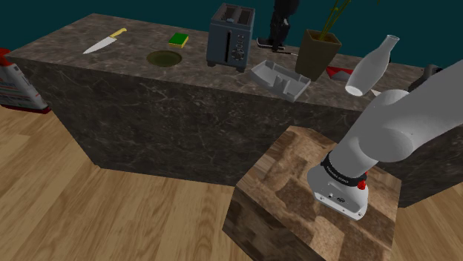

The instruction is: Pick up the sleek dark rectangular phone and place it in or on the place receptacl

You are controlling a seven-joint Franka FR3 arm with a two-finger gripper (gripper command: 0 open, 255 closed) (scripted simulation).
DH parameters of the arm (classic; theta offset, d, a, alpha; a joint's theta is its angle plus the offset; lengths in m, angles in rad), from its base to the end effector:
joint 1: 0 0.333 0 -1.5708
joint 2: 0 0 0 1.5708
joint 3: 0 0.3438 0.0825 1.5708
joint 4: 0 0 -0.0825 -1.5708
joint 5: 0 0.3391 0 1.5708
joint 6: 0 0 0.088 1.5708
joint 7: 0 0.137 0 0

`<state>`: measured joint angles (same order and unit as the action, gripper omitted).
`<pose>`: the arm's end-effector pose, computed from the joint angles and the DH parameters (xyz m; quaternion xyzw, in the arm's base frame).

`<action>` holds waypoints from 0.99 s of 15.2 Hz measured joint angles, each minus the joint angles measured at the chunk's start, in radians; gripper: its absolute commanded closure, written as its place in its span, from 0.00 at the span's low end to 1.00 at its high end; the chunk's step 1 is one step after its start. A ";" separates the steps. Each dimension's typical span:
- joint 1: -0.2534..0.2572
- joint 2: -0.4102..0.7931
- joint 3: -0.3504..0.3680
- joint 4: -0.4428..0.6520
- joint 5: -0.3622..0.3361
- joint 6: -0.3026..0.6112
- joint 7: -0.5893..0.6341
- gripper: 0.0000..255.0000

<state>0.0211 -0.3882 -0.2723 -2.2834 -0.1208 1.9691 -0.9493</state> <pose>0.3770 -0.1197 0.5159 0.9286 0.3697 0.0231 0.0220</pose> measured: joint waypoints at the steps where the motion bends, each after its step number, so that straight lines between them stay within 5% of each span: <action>1: -0.008 -0.026 -0.006 -0.017 -0.008 -0.008 -0.009 1.00; 6: -0.057 -0.131 -0.054 -0.092 -0.054 -0.030 -0.079 1.00; 15: -0.066 -0.122 -0.074 -0.199 -0.069 0.085 -0.082 1.00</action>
<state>-0.0453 -0.5100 -0.3463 -2.4819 -0.1896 2.0541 -1.0313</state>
